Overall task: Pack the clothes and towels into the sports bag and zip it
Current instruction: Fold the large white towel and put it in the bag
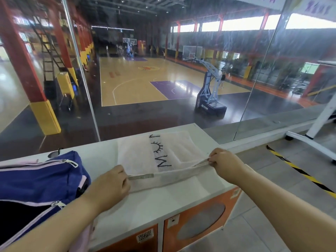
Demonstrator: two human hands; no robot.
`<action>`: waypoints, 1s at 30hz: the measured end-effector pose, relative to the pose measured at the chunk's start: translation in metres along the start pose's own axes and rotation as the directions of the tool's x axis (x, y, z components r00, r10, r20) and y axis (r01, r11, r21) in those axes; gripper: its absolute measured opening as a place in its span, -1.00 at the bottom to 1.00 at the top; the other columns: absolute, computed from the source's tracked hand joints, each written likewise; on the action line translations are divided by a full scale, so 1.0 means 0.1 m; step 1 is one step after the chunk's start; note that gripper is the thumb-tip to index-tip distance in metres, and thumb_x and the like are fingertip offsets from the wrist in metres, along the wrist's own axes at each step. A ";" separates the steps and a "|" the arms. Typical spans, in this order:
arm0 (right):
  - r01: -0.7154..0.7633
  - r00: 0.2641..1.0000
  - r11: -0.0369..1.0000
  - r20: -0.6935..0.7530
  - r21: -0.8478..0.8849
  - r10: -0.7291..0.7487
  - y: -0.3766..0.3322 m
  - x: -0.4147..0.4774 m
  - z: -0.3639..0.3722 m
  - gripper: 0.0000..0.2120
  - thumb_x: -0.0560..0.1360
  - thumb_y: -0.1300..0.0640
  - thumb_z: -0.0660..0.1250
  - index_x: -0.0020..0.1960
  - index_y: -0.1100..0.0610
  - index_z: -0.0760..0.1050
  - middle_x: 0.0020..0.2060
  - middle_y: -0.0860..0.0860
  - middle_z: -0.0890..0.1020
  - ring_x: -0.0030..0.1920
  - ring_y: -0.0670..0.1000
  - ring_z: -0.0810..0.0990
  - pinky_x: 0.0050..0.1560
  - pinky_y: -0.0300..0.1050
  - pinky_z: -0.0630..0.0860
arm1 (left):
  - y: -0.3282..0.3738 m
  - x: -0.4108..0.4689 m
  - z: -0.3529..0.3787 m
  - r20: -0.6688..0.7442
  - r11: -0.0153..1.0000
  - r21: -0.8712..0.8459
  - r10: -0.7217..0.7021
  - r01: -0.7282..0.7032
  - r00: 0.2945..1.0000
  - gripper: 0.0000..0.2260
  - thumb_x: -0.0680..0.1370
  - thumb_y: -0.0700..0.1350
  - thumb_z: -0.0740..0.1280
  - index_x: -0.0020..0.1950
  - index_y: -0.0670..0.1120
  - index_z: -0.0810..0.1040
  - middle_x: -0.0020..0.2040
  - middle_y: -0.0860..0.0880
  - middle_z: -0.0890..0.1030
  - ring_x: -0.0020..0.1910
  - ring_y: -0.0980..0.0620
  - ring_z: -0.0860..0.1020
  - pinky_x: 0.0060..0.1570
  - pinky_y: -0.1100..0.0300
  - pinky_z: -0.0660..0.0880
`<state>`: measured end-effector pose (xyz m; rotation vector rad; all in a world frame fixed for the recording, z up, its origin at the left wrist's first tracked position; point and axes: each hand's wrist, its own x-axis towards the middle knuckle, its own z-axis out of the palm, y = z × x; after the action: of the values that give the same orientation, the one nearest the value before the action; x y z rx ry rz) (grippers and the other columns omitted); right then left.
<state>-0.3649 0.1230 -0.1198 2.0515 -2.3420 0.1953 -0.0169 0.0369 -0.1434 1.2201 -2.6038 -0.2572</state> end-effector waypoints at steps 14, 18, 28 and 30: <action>-0.005 0.920 0.918 -0.357 0.397 0.159 -0.25 0.12 -1.69 -0.96 0.42 0.16 0.45 -0.17 0.04 0.65 -0.25 -0.05 0.64 -0.18 -0.02 0.57 -0.19 -0.25 0.42 | 0.00 0.55 -1.81 -0.322 0.993 0.090 0.105 -0.080 0.941 -0.91 0.51 -0.07 0.35 -0.02 0.02 0.61 -0.13 0.12 0.57 -0.16 0.20 0.51 -0.22 0.42 0.32; 0.154 0.901 0.803 -0.416 0.576 0.125 -0.29 -0.10 -2.14 -0.90 0.37 0.23 0.49 -0.23 0.05 0.64 -0.36 -0.13 0.66 -0.34 -0.22 0.57 -0.24 -0.37 0.46 | 0.13 0.43 -2.31 -0.399 0.994 0.002 0.105 -0.114 0.911 -0.95 0.48 -0.02 0.37 -0.10 0.14 0.60 -0.20 0.16 0.63 -0.20 0.22 0.54 -0.24 0.40 0.36; 0.108 0.916 0.934 -0.399 0.341 0.040 -0.29 0.20 -2.26 -0.85 0.51 0.17 0.36 0.07 0.10 0.60 -0.13 -0.09 0.60 -0.16 -0.07 0.57 -0.17 -0.34 0.39 | 0.11 0.57 -2.48 -0.357 0.988 -0.156 -0.036 -0.022 0.933 -0.86 0.42 -0.01 0.45 -0.05 0.15 0.61 -0.21 0.14 0.64 -0.23 0.21 0.56 -0.28 0.35 0.37; 0.028 0.933 0.998 -0.359 0.064 -0.003 -0.30 0.40 -2.13 -0.79 0.58 0.08 0.23 0.11 0.10 0.59 -0.08 -0.06 0.58 -0.10 -0.01 0.51 -0.05 -0.20 0.39 | 0.06 0.71 -2.32 -0.312 0.998 0.029 -0.039 0.051 0.949 -0.84 0.48 0.05 0.36 0.05 0.12 0.59 -0.11 0.11 0.62 -0.17 0.14 0.53 -0.21 0.26 0.38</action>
<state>-0.3544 0.1032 0.0973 1.8671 -2.1215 0.6030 0.0050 -0.0259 0.0902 1.2224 -2.3208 -0.0207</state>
